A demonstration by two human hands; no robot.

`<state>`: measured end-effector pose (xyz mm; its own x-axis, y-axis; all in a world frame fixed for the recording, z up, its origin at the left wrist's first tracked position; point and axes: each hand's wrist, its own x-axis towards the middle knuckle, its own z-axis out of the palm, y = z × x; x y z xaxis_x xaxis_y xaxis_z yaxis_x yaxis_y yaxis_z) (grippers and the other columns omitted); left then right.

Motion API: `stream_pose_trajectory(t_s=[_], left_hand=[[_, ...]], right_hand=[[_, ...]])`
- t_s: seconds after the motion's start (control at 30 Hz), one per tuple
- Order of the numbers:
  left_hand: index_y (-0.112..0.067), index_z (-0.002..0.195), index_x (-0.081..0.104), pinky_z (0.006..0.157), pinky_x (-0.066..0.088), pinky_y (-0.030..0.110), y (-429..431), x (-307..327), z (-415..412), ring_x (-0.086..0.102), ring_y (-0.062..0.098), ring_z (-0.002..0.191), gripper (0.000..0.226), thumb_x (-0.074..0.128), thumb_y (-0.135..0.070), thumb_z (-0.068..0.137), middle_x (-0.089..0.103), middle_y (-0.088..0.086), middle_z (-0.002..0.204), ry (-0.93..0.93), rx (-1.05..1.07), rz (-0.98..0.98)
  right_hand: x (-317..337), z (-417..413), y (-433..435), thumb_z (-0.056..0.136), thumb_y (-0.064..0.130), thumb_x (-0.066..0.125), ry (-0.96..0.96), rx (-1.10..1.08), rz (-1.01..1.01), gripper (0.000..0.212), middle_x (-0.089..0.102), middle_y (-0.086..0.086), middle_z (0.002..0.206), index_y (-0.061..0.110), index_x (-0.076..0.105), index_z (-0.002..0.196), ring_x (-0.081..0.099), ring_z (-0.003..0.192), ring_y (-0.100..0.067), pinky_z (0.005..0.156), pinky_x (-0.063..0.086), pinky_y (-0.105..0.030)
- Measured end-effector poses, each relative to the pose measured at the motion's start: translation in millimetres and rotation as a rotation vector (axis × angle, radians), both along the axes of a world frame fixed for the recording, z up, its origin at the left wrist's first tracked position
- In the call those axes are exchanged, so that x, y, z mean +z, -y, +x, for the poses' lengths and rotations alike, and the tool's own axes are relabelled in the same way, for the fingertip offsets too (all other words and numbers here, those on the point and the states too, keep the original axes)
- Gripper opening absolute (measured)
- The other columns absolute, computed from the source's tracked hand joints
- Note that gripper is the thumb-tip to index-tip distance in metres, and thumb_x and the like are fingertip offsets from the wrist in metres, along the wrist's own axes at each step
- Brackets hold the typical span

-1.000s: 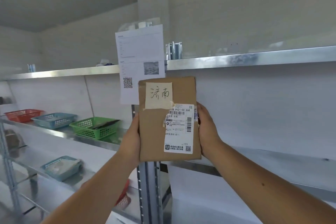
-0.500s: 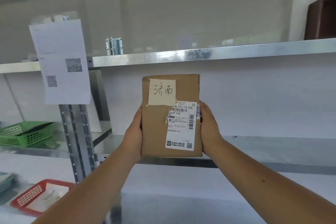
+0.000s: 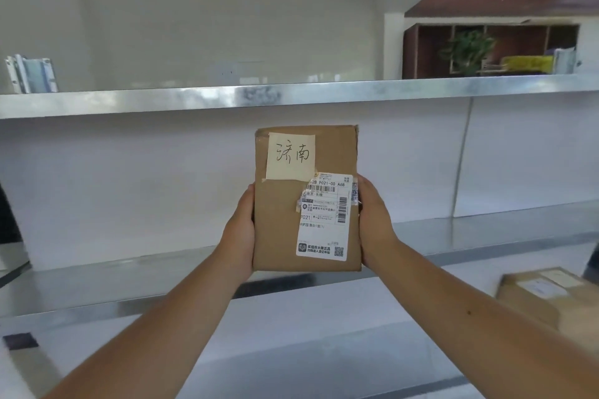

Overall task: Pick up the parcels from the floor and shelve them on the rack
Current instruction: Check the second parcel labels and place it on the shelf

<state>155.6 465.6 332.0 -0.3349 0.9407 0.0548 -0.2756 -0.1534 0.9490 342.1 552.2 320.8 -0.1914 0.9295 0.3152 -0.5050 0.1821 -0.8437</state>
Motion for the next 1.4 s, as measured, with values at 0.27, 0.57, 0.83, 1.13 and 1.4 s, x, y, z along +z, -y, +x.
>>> stream_pose_trajectory(t_s=[0.27, 0.57, 0.83, 1.13, 1.4], left_hand=[[-0.038, 0.120, 0.079, 0.105, 0.054, 0.058, -50, -6, 94, 0.076, 0.032, 0.111, 0.053, 0.043, -0.071, 0.099, 0.081, 0.003, 0.117, -0.034, -0.125, 0.006], [-0.040, 0.135, 0.061, 0.093, 0.061, 0.048, -109, -16, 191, 0.076, 0.025, 0.111, 0.051, 0.038, -0.070, 0.101, 0.078, -0.002, 0.123, -0.138, -0.251, 0.055], [-0.038, 0.140, 0.061, 0.100, 0.059, 0.055, -181, -21, 282, 0.076, 0.027, 0.114, 0.082, 0.043, -0.086, 0.076, 0.077, 0.000, 0.128, -0.175, -0.504, 0.060], [-0.032, 0.141, 0.062, 0.102, 0.057, 0.056, -285, -17, 385, 0.074, 0.029, 0.117, 0.069, 0.036, -0.078, 0.097, 0.076, 0.005, 0.131, -0.170, -0.740, 0.056], [-0.031, 0.137, 0.065, 0.099, 0.059, 0.051, -354, -10, 455, 0.075, 0.028, 0.115, 0.067, 0.035, -0.076, 0.098, 0.077, 0.005, 0.127, -0.260, -0.897, 0.081]], right_hand=[[-6, 108, -23, 0.084, 0.055, 0.068, -0.025, -0.154, -0.023, 0.055, 0.076, -0.012, 0.131, 0.025, 0.072, 0.129, 0.070, 0.125, -0.037, 0.109, 0.052, -0.064], [-23, 213, -36, 0.095, 0.051, 0.061, -0.063, -0.351, -0.124, 0.048, 0.078, -0.009, 0.127, 0.024, 0.068, 0.134, 0.075, 0.117, -0.034, 0.103, 0.058, -0.057], [-30, 305, -66, 0.081, 0.067, 0.060, -0.039, -0.494, -0.175, 0.067, 0.079, -0.006, 0.126, 0.030, 0.069, 0.136, 0.077, 0.112, -0.032, 0.098, 0.061, -0.054], [-29, 392, -121, 0.088, 0.060, 0.061, -0.060, -0.722, -0.195, 0.057, 0.079, -0.009, 0.123, 0.028, 0.069, 0.135, 0.077, 0.111, -0.036, 0.100, 0.058, -0.065], [-38, 449, -163, 0.074, 0.063, 0.066, -0.089, -0.849, -0.235, 0.066, 0.080, -0.007, 0.122, 0.027, 0.072, 0.130, 0.076, 0.113, -0.036, 0.103, 0.056, -0.065]])
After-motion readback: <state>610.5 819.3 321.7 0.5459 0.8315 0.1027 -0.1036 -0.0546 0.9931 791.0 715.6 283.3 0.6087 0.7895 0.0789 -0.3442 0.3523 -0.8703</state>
